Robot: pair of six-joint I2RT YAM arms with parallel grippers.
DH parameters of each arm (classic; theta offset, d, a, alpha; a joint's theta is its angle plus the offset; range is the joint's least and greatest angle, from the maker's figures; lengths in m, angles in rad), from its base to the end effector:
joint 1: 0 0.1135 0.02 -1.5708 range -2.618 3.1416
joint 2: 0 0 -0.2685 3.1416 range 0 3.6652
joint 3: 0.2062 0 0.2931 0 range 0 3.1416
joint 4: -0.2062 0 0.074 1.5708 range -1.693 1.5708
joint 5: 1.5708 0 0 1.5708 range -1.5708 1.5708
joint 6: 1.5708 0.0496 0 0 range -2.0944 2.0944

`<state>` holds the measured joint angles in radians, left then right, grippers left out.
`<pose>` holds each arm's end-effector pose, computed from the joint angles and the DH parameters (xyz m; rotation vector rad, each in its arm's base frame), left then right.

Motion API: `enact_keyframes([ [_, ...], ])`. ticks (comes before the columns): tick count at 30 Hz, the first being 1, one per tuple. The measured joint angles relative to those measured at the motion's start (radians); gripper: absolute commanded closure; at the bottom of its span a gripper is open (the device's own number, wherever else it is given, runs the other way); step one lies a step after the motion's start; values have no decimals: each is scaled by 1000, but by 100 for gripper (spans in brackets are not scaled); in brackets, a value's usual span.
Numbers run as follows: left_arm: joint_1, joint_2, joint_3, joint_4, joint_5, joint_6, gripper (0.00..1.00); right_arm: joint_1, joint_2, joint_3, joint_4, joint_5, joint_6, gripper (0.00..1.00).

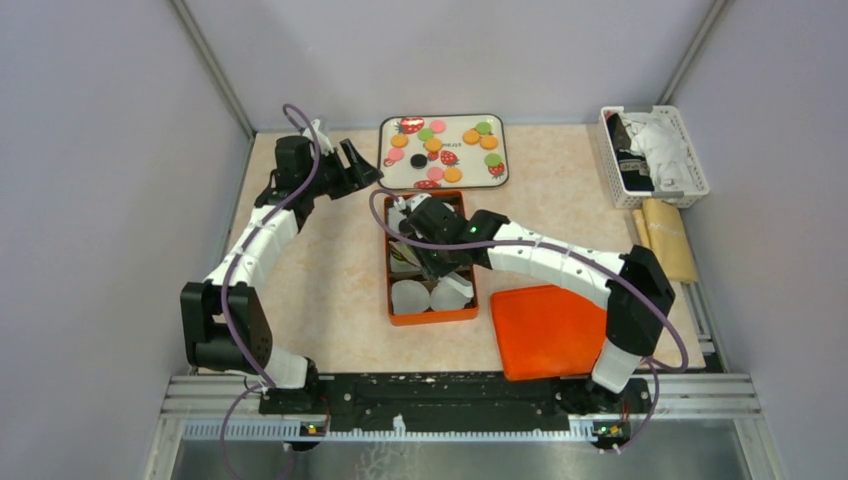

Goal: Pack the cookies

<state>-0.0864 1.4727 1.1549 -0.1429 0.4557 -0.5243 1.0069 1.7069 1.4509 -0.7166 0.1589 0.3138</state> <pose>0.3878 -0.0555 0.2954 -0.1586 2.0791 -0.8412 0.2303 0.3494 0.2633 -0.8091 2.4254 0.3227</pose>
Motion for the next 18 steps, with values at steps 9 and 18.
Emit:
enact_keyframes([
  [9, 0, 0, 0, -1, 0, 8, 21, 1, 24, 0, 13, 10, 20, 51],
  [18, 0, 0, 0, -1, 0, 12, 21, 1, 24, 25, 6, 61, 19, 53],
])
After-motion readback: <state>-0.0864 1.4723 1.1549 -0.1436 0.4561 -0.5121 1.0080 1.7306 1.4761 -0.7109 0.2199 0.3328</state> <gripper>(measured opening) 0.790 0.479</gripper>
